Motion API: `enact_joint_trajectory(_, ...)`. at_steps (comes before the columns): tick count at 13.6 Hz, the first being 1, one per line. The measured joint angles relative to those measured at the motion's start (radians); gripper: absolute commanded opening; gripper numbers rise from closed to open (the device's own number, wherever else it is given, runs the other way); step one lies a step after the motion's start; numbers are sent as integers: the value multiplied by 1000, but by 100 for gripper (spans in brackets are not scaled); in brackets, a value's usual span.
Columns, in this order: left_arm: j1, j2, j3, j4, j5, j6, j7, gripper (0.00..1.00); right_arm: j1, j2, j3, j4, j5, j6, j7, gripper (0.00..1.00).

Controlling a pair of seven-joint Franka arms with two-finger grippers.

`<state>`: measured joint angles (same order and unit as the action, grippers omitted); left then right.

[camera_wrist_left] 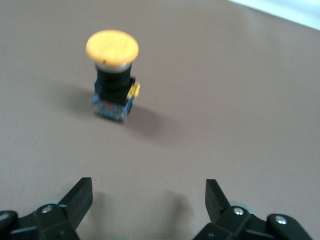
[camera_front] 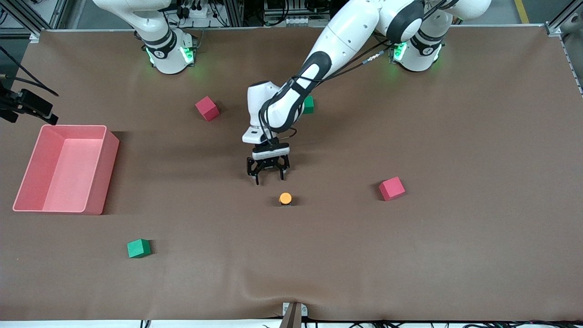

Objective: Place and upright button with both arms

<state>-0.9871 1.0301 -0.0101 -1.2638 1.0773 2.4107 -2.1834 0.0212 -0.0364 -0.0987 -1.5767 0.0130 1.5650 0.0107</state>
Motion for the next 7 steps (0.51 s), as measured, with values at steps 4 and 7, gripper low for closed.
enact_joint_trajectory(4,0,-89,-37,-8,-310,-56,104,100,0,0,0,0,0,0,0,100)
enact_joint_trajectory(7,1,-181,-39,-8,-482,-121,206,100,0,0,0,0,0,-1,0,100)
